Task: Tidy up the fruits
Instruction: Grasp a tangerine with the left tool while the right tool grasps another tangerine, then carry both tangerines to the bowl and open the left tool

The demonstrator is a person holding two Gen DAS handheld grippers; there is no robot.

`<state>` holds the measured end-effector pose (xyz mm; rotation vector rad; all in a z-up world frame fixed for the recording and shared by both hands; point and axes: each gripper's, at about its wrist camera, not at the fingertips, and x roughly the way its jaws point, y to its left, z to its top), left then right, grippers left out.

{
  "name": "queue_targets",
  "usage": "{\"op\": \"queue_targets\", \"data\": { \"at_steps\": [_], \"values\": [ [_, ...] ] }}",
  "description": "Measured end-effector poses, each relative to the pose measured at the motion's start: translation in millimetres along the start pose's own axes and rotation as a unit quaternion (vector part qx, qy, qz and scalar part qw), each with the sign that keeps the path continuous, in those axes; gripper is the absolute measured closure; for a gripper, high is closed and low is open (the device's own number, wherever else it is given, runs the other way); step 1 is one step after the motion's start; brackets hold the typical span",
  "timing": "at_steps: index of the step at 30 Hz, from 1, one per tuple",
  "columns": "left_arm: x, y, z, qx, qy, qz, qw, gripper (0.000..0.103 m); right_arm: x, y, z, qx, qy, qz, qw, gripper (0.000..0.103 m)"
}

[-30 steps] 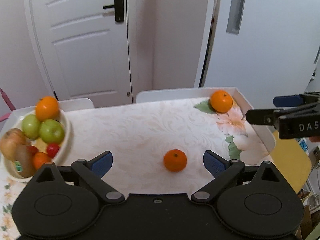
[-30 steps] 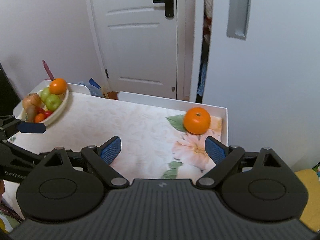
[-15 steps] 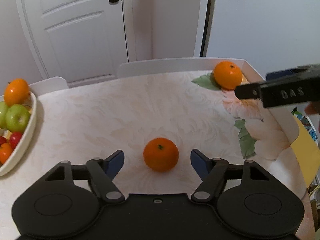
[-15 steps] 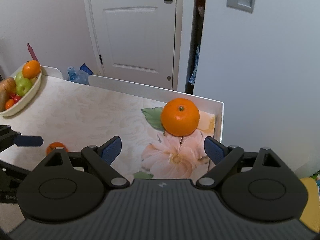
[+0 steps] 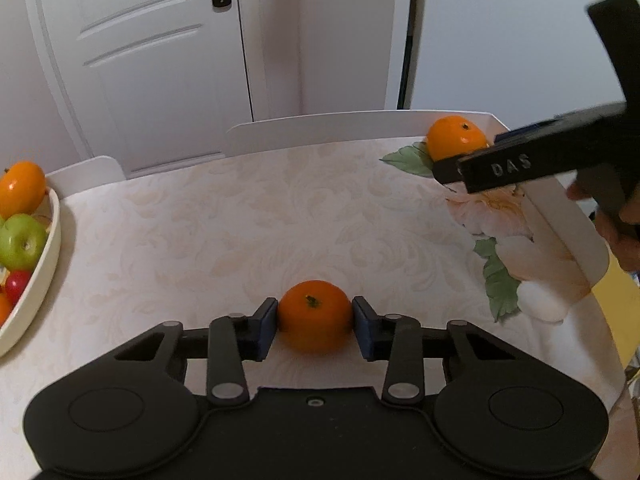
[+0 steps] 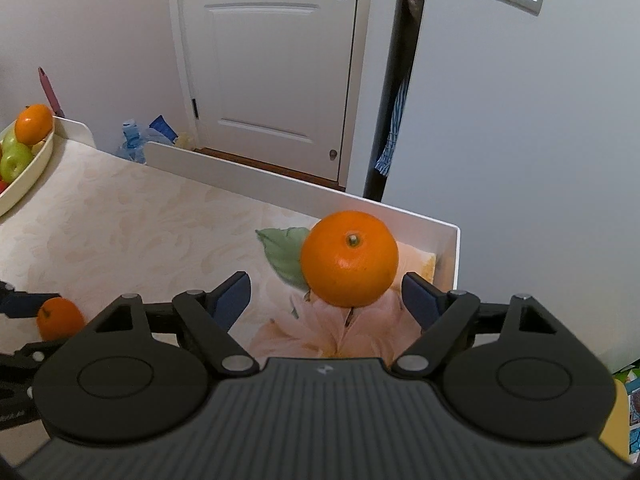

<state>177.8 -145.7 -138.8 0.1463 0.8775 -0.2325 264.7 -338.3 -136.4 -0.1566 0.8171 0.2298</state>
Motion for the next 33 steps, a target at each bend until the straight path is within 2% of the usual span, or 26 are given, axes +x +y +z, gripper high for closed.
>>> {"op": "queue_targets", "data": {
  "at_steps": [5,11,15,23,33],
  "values": [
    [-0.7,0.1,-1.9,0.001,-0.003,0.001,1.0,0.06,9.3,-2.1,3.2,-0.001,0.006,-0.007,1.0,0.016],
    [-0.4,2.9,-4.3,-0.001,-0.005,0.007,1.0,0.06,19.6,-3.1,5.7,-0.002,0.005,-0.018,1.0,0.019],
    [-1.7,6.8,-6.0,-0.006,-0.006,0.01,0.9999,0.06,24.5,-3.8,5.7,-0.001,0.005,-0.026,1.0,0.028],
    [-16.0,19.6,-6.5,-0.021,-0.02,0.021,0.9994,0.06,11.4,4.9,11.1,0.007,-0.006,-0.007,1.0,0.029],
    [-52.8,39.0,-2.1,-0.047,-0.055,0.038,0.9967,0.061,-21.0,43.9,31.3,-0.008,-0.027,0.029,0.999,0.03]
  ]
}}
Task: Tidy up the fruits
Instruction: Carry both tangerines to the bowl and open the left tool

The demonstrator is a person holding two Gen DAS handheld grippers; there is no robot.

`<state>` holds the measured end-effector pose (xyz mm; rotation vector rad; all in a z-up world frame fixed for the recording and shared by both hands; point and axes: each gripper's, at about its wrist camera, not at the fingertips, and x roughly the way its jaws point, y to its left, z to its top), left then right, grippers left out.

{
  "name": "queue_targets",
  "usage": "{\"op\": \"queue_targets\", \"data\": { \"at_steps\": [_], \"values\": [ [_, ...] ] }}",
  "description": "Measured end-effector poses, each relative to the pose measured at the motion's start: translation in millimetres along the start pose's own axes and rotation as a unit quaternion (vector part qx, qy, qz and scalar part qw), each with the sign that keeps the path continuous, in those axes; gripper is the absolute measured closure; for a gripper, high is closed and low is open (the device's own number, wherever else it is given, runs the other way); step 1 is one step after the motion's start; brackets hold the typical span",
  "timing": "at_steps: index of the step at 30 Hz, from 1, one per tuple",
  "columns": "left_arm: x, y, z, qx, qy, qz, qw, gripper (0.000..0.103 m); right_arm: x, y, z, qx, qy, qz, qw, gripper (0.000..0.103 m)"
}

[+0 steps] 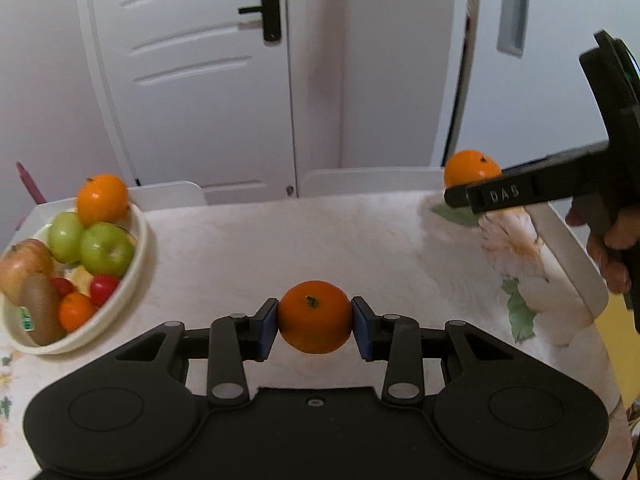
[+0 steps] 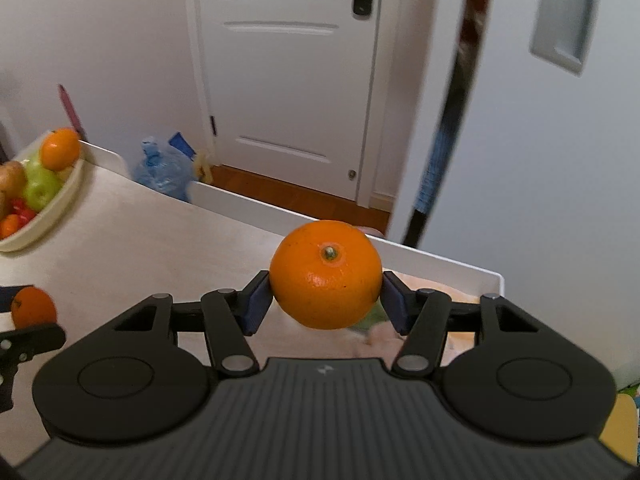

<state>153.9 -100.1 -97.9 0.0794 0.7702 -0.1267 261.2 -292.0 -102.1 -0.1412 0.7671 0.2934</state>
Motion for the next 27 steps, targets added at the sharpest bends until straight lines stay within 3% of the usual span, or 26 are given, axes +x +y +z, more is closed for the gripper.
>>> {"op": "queue_targets", "data": {
  "at_steps": [16,27],
  "values": [
    [-53.3,80.6,18.1,-0.027,-0.038,0.039,0.9981,0.061,-38.6,101.6,35.7,-0.013,-0.016,0.063,0.998,0.03],
    [-62.7,154.3,30.5,-0.015,-0.041,0.032,0.9985,0.061,-42.5,178.4,55.2,-0.003,-0.014,0.07,0.997,0.03]
  ]
}}
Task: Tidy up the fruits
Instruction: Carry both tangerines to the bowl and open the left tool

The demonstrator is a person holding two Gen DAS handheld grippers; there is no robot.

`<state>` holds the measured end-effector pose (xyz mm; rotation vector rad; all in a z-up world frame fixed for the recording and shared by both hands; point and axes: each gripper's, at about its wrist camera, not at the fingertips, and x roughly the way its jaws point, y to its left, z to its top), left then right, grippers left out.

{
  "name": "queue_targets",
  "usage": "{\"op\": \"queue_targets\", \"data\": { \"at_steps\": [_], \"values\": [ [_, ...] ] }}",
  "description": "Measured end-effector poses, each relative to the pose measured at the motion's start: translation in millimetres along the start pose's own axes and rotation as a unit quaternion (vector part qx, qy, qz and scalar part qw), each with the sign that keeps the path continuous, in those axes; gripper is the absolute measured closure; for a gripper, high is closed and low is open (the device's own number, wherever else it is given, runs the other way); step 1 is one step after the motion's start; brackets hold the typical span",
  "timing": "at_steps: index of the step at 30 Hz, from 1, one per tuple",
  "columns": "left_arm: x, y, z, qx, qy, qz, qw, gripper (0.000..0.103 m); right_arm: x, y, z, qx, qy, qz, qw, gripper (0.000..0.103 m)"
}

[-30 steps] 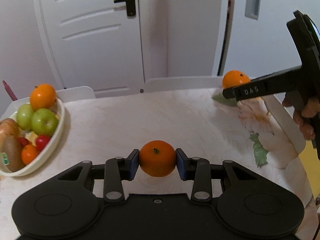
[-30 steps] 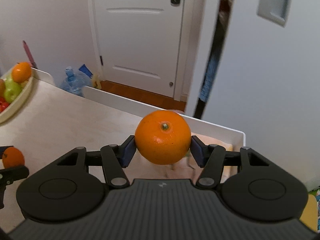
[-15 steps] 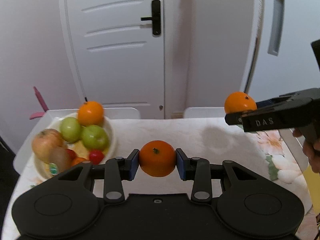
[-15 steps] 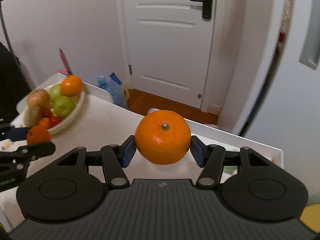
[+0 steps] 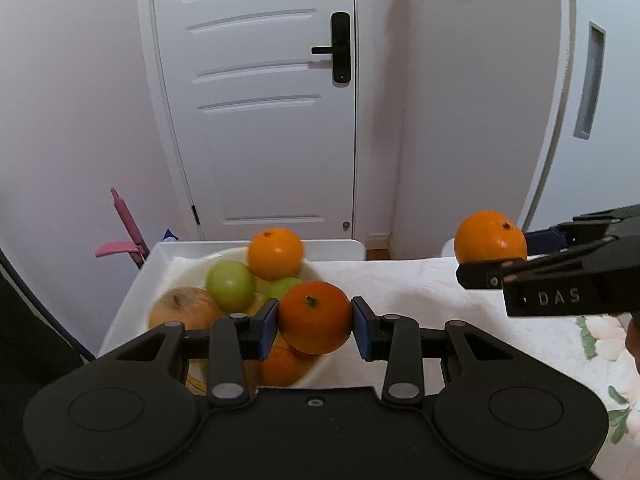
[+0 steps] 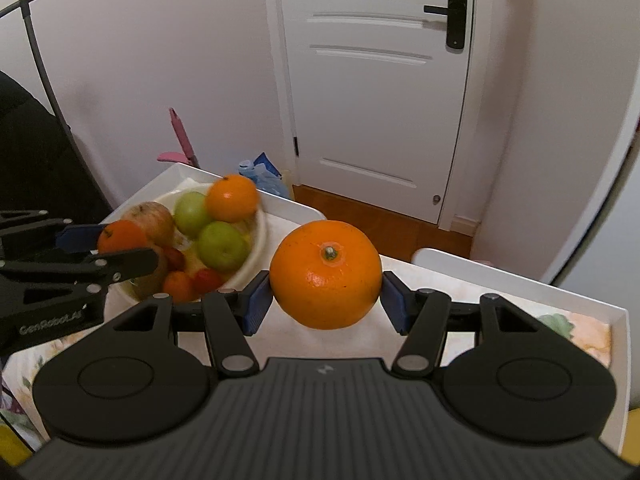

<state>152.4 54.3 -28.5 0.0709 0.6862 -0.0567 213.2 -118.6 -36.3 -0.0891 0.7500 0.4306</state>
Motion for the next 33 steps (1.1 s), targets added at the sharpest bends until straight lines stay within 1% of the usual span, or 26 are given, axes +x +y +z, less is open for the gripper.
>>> {"op": "queue_targets", "data": {
  "at_steps": [9,17,22,33],
  "values": [
    [22.7,59.3,16.6,0.019,-0.001,-0.02,0.9996,0.061,28.5,53.9,15.6,0.018,0.009,-0.008,1.0,0.03],
    [56.3,103.5,30.2,0.033,0.006,-0.036,0.9988,0.061,60.2,80.4,26.9,0.037,0.02,-0.021,0.999,0.03],
    [79.2,120.4,33.2,0.04,0.02,-0.049,0.9978,0.061,73.5,89.8,30.7,0.046,0.025,-0.03,0.998,0.03],
    [121.9,136.5,30.9,0.047,0.055,-0.067,0.9951,0.06,89.3,98.2,31.4,0.059,0.034,-0.039,0.997,0.03]
  ]
}}
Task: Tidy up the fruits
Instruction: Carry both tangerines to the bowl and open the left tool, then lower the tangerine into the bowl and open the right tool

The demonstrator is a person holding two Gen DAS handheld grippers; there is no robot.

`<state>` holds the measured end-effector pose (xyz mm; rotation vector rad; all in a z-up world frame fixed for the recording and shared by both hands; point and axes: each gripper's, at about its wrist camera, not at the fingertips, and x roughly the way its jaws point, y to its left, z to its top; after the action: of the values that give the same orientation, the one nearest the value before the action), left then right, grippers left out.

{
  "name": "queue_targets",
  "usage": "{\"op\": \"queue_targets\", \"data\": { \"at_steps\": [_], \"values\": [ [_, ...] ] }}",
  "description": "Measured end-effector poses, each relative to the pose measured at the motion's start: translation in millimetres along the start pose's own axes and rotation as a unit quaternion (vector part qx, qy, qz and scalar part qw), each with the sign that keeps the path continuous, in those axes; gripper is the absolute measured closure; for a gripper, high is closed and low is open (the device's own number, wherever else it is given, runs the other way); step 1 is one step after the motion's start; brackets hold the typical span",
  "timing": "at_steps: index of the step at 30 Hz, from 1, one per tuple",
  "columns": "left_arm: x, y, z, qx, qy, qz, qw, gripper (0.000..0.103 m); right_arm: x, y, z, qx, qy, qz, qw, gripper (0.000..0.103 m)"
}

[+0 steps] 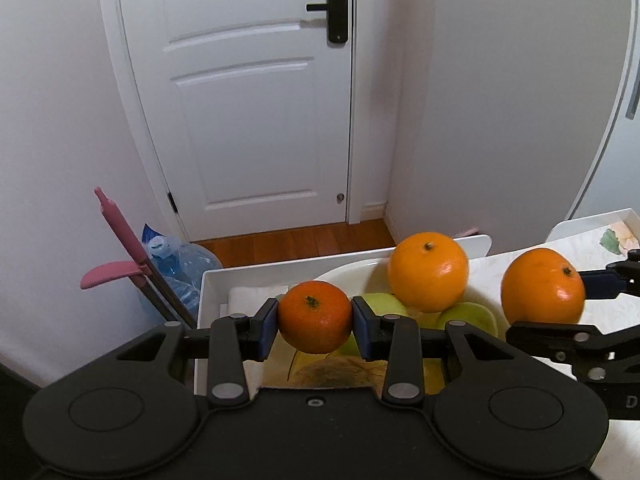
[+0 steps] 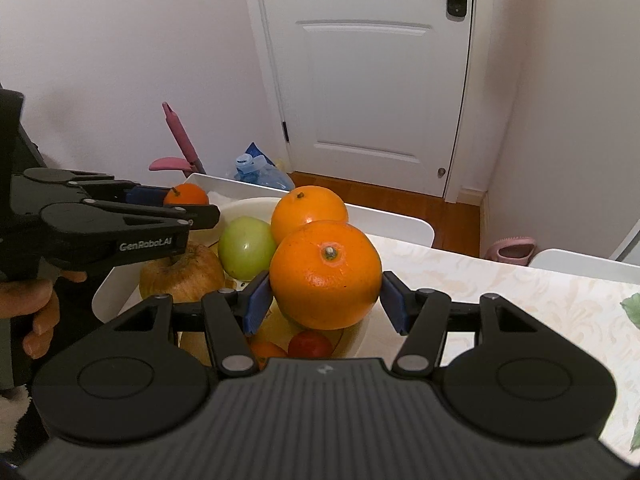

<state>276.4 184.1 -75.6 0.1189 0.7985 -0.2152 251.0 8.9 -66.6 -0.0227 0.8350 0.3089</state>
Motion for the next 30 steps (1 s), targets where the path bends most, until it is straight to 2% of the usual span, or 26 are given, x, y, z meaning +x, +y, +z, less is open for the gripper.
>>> {"op": "queue_targets", "data": {
  "at_steps": [3,4,5,7,9,16,25,30],
  "values": [
    [5.6,3.7,-0.1,0.002,0.007,-0.006,1.0,0.059,1.4,1.7,-0.9,-0.001,-0.001,0.001,1.0,0.03],
    [6.2,3.9,-0.2,0.002,0.008,-0.004,1.0,0.056,1.6,2.0,-0.7,0.0,-0.001,0.001,1.0,0.03],
    [5.5,4.3,0.0,0.001,0.007,-0.003,1.0,0.05,1.0,1.6,-0.7,0.0,-0.002,0.001,1.0,0.03],
    [-0.9,6.1,0.7,-0.004,-0.008,0.001,1.0,0.022,-0.8,1.4,-0.1,-0.001,-0.003,0.0,1.0,0.03],
    [-10.5,7.2,1.5,-0.006,-0.026,0.006,0.9996,0.014,-3.1,2.2,0.7,-0.005,-0.005,0.0,1.0,0.03],
    [-36.5,12.3,3.6,-0.027,-0.038,0.017,0.9988,0.003,-5.7,11.5,2.3,-0.036,-0.011,0.006,0.999,0.03],
    [-60.2,17.8,-5.5,-0.035,-0.038,0.029,0.9982,0.001,6.5,34.1,-1.2,-0.103,-0.016,0.039,0.994,0.03],
    [-63.4,19.0,-9.8,-0.036,-0.037,0.031,0.9982,0.0,21.0,41.6,-7.1,-0.117,-0.007,0.039,0.992,0.029]
  ]
}}
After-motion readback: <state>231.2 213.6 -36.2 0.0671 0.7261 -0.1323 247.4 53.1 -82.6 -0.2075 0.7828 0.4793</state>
